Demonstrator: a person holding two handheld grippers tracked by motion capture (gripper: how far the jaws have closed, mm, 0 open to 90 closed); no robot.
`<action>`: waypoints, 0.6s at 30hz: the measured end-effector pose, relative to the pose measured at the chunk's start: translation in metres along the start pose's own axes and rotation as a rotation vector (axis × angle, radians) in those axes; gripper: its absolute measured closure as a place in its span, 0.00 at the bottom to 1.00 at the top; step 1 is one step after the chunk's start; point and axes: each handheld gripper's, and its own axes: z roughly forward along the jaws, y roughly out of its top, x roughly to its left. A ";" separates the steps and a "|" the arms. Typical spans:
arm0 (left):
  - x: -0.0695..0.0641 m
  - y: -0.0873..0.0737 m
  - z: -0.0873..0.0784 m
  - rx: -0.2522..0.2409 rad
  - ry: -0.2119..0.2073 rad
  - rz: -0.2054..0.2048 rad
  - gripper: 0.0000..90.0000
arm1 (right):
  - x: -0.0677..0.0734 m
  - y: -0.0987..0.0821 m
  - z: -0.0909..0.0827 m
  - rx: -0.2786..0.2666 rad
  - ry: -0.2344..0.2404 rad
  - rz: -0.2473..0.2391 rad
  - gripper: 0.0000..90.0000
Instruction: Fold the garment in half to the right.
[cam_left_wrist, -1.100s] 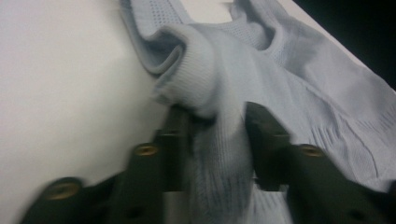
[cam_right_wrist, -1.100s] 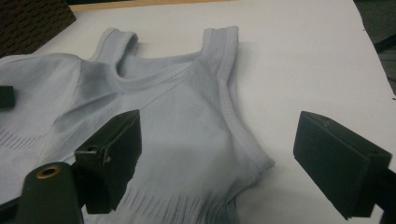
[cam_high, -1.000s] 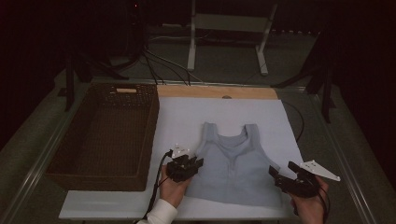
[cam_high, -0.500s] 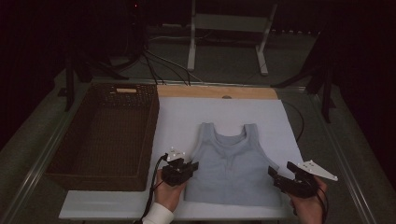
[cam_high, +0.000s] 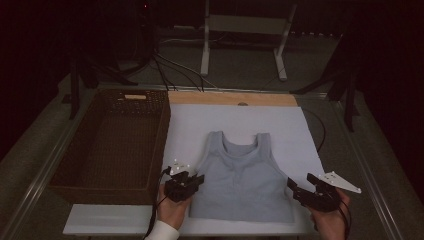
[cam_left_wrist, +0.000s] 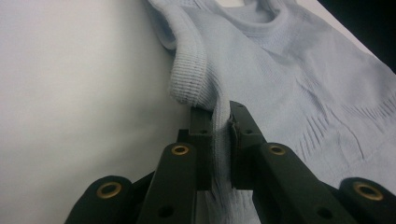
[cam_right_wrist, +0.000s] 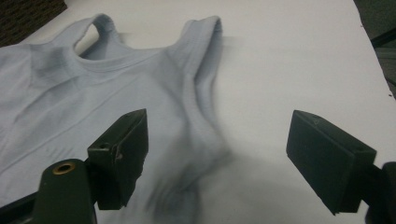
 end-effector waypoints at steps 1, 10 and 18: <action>-0.001 0.000 -0.003 -0.005 0.024 0.008 0.93 | 0.000 0.000 0.000 0.001 0.000 0.000 0.24; -0.005 0.006 -0.006 -0.002 0.040 0.010 0.93 | 0.002 0.001 0.000 -0.004 0.006 -0.002 0.23; -0.016 0.016 -0.002 -0.007 0.004 0.028 0.93 | 0.001 0.001 0.000 -0.005 0.008 0.003 0.24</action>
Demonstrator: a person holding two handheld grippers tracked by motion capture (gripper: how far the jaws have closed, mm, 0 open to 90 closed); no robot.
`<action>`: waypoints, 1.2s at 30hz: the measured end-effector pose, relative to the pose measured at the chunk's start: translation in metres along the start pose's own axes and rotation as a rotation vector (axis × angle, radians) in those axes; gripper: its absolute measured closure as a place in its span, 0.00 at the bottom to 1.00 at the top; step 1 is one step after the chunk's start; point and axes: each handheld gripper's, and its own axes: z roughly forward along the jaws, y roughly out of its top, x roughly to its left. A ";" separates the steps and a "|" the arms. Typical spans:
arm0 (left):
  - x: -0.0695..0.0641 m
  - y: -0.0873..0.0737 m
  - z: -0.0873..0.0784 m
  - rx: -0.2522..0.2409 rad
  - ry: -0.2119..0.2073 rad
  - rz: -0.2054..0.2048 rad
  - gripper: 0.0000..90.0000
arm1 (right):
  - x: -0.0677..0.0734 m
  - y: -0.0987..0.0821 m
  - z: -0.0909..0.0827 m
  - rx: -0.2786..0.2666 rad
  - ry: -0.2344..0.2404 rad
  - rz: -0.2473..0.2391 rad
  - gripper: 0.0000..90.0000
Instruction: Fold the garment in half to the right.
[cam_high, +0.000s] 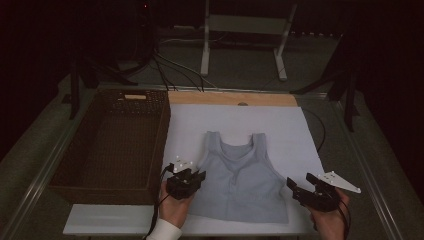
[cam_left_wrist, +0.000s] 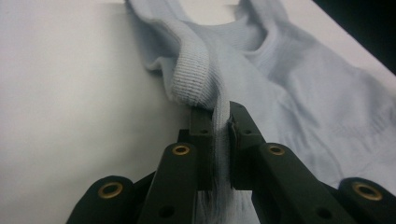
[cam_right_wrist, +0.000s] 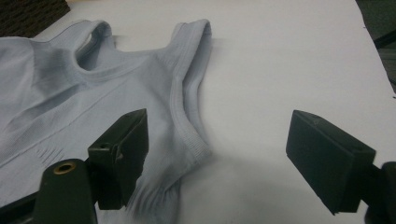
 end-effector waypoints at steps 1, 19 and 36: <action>-0.002 0.001 0.001 0.000 -0.005 0.005 0.93 | 0.000 0.000 0.000 -0.001 0.000 -0.001 0.24; -0.031 0.017 0.009 -0.019 -0.095 0.042 0.92 | 0.001 0.000 0.000 -0.007 0.014 -0.011 0.24; -0.062 0.025 0.021 -0.013 -0.176 0.116 0.92 | 0.002 0.000 0.000 -0.017 0.016 -0.024 0.23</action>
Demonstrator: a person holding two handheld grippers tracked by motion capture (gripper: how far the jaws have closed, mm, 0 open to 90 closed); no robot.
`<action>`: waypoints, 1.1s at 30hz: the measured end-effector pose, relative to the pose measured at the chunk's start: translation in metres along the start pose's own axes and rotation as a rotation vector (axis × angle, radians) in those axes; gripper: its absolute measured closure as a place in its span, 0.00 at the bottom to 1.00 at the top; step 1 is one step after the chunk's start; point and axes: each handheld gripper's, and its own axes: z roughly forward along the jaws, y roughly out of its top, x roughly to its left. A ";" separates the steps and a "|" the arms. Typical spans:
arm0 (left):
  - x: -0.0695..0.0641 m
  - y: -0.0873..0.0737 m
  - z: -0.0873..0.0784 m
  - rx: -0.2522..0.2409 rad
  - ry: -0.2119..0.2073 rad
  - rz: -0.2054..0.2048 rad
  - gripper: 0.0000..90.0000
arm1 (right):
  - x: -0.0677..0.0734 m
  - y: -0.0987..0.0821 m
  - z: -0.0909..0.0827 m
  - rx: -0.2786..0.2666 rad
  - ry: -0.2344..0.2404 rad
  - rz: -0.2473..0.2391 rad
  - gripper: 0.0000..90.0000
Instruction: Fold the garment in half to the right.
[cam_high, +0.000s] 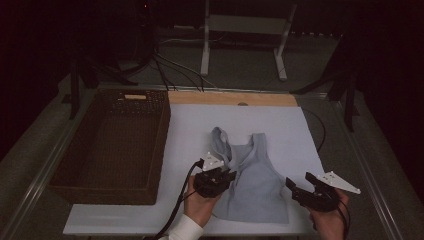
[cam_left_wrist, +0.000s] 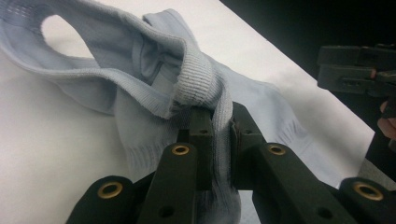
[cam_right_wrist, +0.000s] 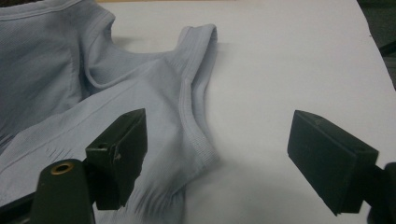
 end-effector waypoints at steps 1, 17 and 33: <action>-0.001 0.000 0.001 0.000 -0.003 0.002 0.92 | 0.000 0.000 0.000 0.000 0.000 0.000 0.23; -0.025 -0.005 0.020 0.028 -0.078 0.067 0.92 | 0.001 0.000 0.000 -0.007 0.004 -0.004 0.23; -0.039 -0.013 0.036 0.098 -0.137 0.099 0.90 | 0.006 0.002 0.003 -0.009 0.016 -0.008 0.24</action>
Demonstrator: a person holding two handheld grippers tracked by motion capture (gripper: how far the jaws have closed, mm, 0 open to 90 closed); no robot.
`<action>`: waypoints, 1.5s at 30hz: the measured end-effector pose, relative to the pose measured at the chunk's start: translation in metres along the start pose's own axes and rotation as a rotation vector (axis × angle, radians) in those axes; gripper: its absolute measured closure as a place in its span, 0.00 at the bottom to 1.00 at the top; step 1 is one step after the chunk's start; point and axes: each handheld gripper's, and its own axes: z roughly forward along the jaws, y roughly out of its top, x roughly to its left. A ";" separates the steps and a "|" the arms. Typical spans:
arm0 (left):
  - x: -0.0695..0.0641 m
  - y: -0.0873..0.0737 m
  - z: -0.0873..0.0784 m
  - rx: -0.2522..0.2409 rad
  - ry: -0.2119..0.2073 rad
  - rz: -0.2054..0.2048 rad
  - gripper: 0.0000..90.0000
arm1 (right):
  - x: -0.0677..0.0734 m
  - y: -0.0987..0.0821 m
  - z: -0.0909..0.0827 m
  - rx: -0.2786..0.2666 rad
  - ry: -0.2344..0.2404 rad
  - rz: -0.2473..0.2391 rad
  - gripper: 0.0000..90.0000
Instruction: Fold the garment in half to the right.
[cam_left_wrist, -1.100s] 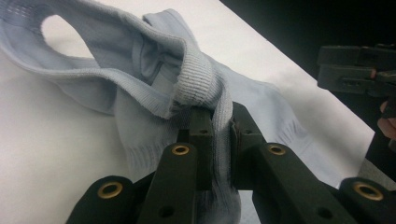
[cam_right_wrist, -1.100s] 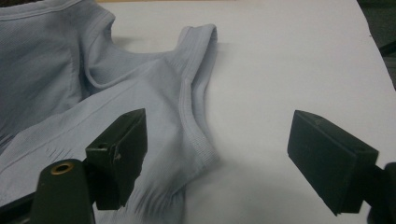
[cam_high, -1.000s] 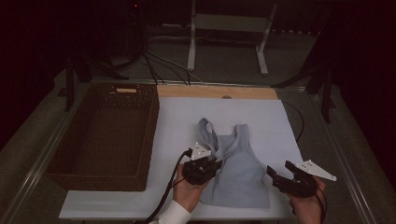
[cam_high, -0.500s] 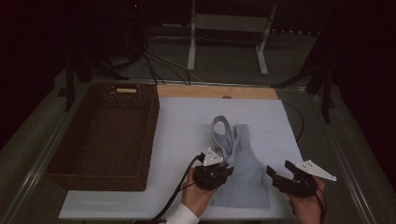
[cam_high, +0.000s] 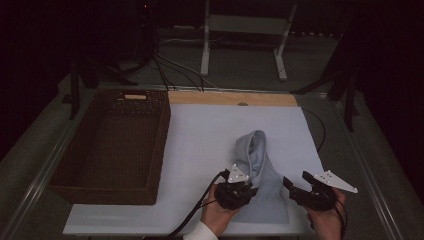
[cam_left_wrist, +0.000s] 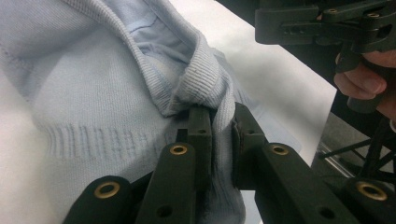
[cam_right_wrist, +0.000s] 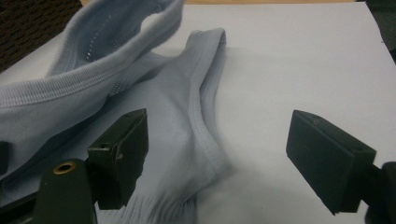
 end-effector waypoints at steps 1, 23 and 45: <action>0.000 0.000 0.000 0.001 -0.003 -0.003 0.90 | 0.000 0.000 0.000 0.000 0.001 0.000 0.24; -0.014 0.012 -0.009 -0.023 -0.131 0.021 0.65 | 0.003 0.000 0.001 -0.002 0.015 -0.004 0.24; -0.005 0.014 -0.026 -0.111 0.038 0.078 0.10 | 0.012 0.000 0.004 -0.002 0.079 -0.001 0.19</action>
